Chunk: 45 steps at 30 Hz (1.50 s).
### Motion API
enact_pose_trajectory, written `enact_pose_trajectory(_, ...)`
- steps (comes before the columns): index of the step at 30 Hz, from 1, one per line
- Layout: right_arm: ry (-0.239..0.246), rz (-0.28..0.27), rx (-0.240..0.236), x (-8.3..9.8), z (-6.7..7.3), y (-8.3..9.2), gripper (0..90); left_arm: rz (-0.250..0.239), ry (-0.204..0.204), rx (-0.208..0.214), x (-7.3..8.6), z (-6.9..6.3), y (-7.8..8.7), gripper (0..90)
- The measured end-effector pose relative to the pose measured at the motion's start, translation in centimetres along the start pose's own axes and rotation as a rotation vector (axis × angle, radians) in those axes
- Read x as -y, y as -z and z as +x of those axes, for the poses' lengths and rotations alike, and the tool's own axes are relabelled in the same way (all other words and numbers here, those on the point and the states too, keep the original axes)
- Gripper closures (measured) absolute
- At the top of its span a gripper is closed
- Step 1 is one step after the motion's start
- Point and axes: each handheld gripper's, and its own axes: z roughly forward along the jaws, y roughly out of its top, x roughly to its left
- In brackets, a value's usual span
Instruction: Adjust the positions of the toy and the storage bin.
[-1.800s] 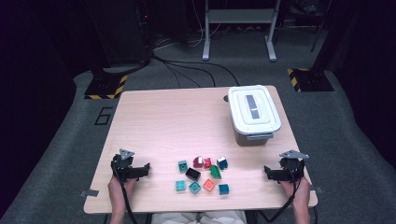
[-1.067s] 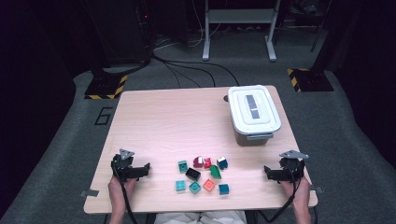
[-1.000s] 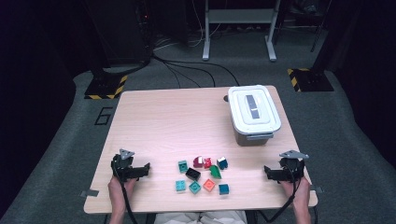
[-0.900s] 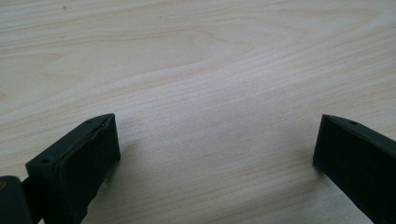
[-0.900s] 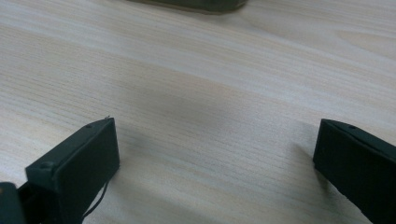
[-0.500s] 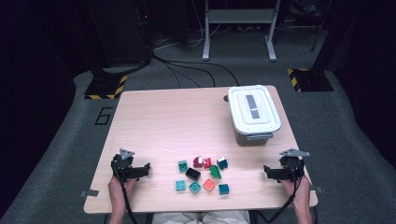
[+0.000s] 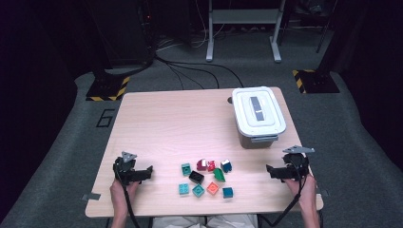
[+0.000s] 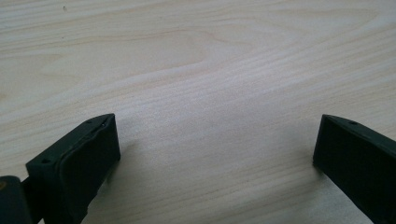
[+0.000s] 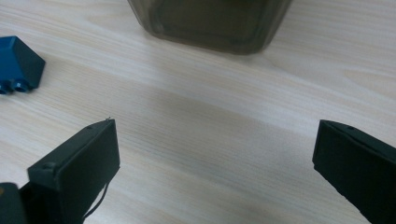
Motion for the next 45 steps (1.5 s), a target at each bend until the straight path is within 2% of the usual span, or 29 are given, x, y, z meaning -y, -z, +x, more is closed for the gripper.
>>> enact_pose_trajectory(10, 0.033, -0.019, -0.016, -2.5, 0.5, 2.2, 0.0, -0.002, -0.002, -0.001, 0.0, 0.0, 0.0, 0.5)
enact_pose_trajectory(20, 0.040, -0.025, -0.016, -3.7, 0.7, 3.2, 0.1, 0.000, -0.001, -0.002, 0.0, 0.0, 0.0, 0.5)
enact_pose_trajectory(23, 0.043, -0.040, -0.030, -4.3, 0.7, 3.7, 0.0, 0.000, -0.005, -0.002, 0.0, 0.0, 0.0, 0.4)
enact_pose_trajectory(30, 0.065, -0.069, -0.020, -6.2, 0.9, 4.8, 0.0, -0.002, -0.002, -0.003, 0.0, 0.0, 0.0, 0.5)
enact_pose_trajectory(39, 0.111, -0.081, -0.034, -8.8, 1.2, 4.9, 0.0, 0.002, -0.003, -0.002, 0.0, 0.0, 0.0, 0.5)
enact_pose_trajectory(43, 0.130, -0.071, -0.039, -10.7, 1.8, 4.3, 0.0, 0.001, -0.002, -0.002, 0.0, 0.0, 0.0, 0.5)
enact_pose_trajectory(44, 0.121, -0.066, -0.040, -11.0, 2.0, 4.2, 0.0, 0.002, -0.004, -0.002, 0.0, 0.0, 0.0, 0.5)
enact_pose_trajectory(45, 0.143, -0.070, -0.044, -11.2, 1.9, 4.0, 0.0, 0.002, -0.003, -0.002, 0.0, 0.0, 0.0, 0.4)
